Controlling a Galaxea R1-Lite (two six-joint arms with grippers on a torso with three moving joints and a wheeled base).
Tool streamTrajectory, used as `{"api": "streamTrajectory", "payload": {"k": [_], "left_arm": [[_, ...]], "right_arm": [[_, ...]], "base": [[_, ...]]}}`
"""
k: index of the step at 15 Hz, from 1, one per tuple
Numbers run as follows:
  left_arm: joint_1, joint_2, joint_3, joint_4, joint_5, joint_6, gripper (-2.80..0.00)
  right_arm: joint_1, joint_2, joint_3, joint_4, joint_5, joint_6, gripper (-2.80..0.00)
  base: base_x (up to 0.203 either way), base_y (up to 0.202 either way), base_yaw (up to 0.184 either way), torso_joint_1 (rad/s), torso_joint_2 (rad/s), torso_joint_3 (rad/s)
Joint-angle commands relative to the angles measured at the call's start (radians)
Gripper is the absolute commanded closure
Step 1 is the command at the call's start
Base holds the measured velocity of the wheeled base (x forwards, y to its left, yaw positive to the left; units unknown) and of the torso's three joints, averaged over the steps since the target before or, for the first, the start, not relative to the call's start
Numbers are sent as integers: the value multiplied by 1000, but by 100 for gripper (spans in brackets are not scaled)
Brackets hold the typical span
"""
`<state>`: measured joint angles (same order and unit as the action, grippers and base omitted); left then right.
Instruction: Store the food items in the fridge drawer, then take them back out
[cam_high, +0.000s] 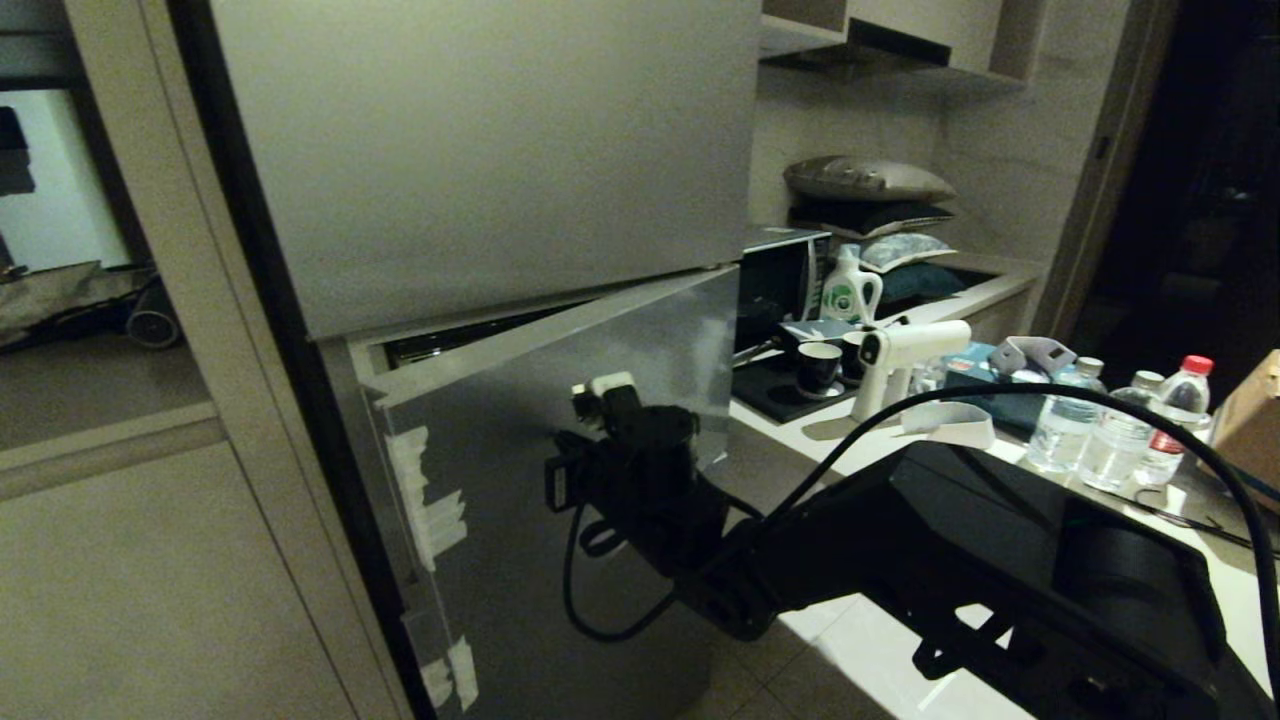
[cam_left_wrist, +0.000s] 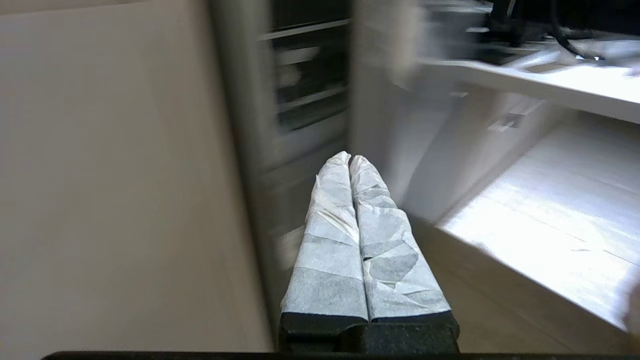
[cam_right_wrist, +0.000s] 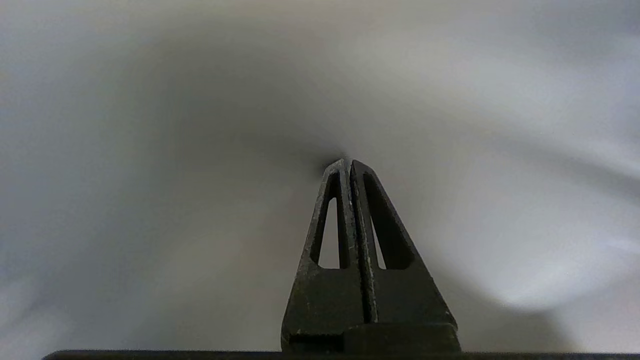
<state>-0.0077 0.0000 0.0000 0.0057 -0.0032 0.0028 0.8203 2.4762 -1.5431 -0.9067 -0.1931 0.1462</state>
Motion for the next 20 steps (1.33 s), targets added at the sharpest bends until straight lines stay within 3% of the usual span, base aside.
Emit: {"api": "streamTrajectory", "payload": {"k": [1,6,12,15,20], "left_arm": [[0,2,0,0,0,0,0],[0,2,0,0,0,0,0],[0,2,0,0,0,0,0],[0,2,0,0,0,0,0],[0,2,0,0,0,0,0]], "right_arm": [[-4,-2,4,-8,-3,0,0],[-4,7,-6,-9,-3,2,0],[-10,-20,50,-12,-30,3,0],[2,-157,230,-9,-32,1,0],[34,-556,695,-10,-39,7,0]], "base": [[1,-9,178,2,2,2],[0,-5,148,3,2,2],[0,0,0,0,0,0],[0,0,0,0,0,0],[0,0,0,0,0,0]]}}
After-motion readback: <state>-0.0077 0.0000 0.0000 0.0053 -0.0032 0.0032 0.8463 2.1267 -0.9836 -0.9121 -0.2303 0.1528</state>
